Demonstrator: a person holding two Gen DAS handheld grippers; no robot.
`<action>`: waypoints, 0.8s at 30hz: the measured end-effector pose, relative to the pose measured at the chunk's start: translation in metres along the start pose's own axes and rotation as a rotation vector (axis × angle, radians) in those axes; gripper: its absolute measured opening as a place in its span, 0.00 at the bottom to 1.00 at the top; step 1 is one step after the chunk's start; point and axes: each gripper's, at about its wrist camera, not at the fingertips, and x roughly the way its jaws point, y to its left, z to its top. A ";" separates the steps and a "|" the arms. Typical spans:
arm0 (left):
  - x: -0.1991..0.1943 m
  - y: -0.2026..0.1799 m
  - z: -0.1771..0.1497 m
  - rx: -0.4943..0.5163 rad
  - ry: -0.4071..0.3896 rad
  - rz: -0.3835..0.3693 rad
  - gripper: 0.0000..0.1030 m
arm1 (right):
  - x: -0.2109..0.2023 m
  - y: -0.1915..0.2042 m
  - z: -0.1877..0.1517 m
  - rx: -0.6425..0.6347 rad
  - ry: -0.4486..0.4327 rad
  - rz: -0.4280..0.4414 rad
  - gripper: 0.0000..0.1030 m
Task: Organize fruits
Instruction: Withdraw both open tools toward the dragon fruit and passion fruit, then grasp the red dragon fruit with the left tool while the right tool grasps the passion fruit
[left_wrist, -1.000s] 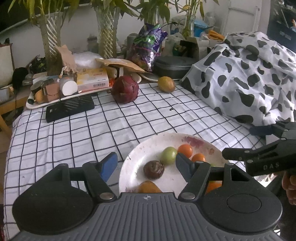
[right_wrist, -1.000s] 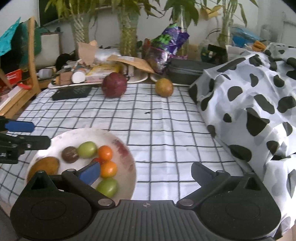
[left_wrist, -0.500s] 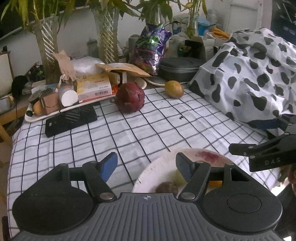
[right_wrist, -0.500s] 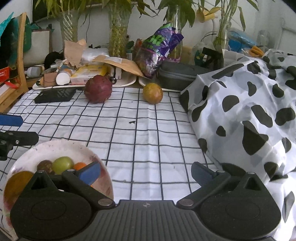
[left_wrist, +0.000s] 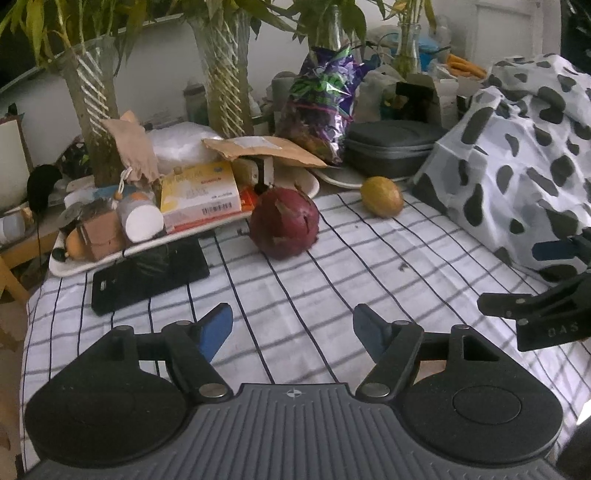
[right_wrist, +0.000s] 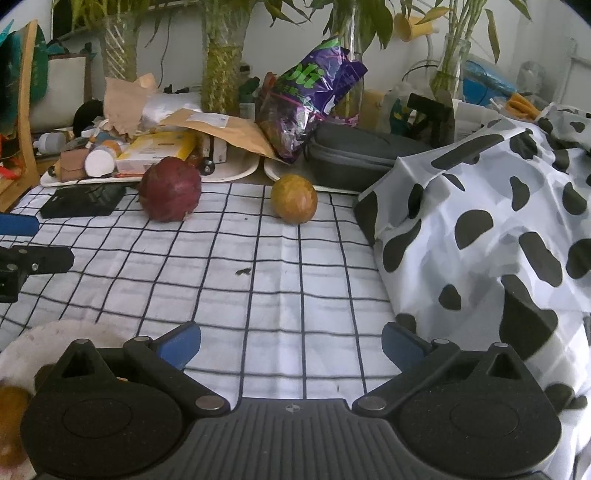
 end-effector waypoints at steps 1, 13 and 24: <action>0.003 0.001 0.002 0.000 -0.004 0.004 0.69 | 0.004 -0.001 0.003 0.000 0.002 -0.001 1.00; 0.047 0.006 0.025 0.064 -0.089 0.009 0.76 | 0.046 -0.004 0.034 -0.003 0.017 -0.008 1.00; 0.100 0.010 0.039 0.119 -0.102 -0.009 0.76 | 0.082 -0.014 0.050 -0.009 0.047 -0.032 1.00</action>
